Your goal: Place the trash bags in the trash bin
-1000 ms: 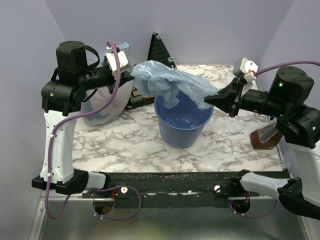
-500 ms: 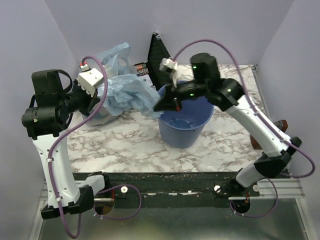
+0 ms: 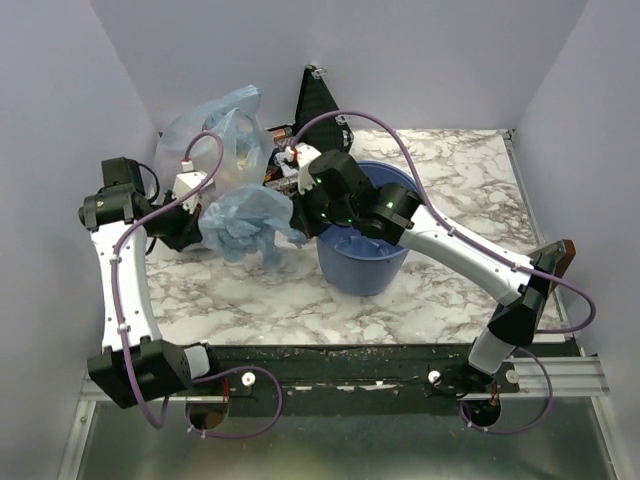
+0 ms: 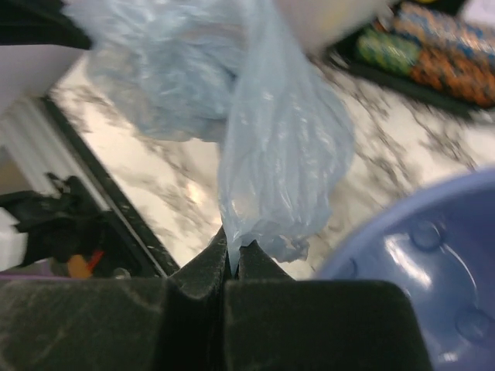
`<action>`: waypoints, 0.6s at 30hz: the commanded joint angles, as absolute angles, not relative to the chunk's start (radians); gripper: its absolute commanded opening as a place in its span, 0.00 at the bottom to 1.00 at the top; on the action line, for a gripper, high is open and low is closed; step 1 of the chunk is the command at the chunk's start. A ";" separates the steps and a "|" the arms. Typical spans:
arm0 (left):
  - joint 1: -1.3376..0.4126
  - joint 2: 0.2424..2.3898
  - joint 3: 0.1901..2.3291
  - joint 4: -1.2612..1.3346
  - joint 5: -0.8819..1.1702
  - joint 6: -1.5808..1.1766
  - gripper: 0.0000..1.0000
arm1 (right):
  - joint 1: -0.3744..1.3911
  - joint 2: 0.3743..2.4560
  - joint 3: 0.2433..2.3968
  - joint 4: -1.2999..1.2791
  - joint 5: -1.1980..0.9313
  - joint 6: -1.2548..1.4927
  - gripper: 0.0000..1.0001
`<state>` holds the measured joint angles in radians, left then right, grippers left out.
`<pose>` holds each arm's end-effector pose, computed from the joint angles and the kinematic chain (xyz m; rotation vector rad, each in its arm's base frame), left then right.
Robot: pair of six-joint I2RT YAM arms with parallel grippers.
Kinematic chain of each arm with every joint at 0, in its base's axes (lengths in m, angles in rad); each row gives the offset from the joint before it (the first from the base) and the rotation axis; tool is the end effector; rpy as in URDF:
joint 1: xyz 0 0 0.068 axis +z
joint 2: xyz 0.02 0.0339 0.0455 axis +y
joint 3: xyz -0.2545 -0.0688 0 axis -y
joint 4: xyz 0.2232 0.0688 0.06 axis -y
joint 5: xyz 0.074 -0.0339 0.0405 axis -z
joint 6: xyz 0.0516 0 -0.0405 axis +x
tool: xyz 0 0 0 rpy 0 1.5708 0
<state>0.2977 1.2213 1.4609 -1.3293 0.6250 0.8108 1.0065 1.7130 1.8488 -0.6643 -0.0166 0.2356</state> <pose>0.1896 0.0266 0.3612 0.7910 2.2675 -0.3486 0.2012 0.3195 0.3918 -0.8343 2.0283 0.7474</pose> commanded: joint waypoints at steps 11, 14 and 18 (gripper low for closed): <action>-0.164 1.331 1.216 -1.125 0.645 0.683 0.00 | 0.951 1.487 1.530 -0.738 0.204 0.195 0.01; -0.192 1.446 1.279 -1.137 0.585 0.715 0.00 | 0.930 1.454 1.459 -0.733 0.215 0.173 0.01; -0.192 1.580 1.397 -1.228 0.534 0.802 0.00 | 0.890 1.425 1.416 -0.710 0.219 0.114 0.01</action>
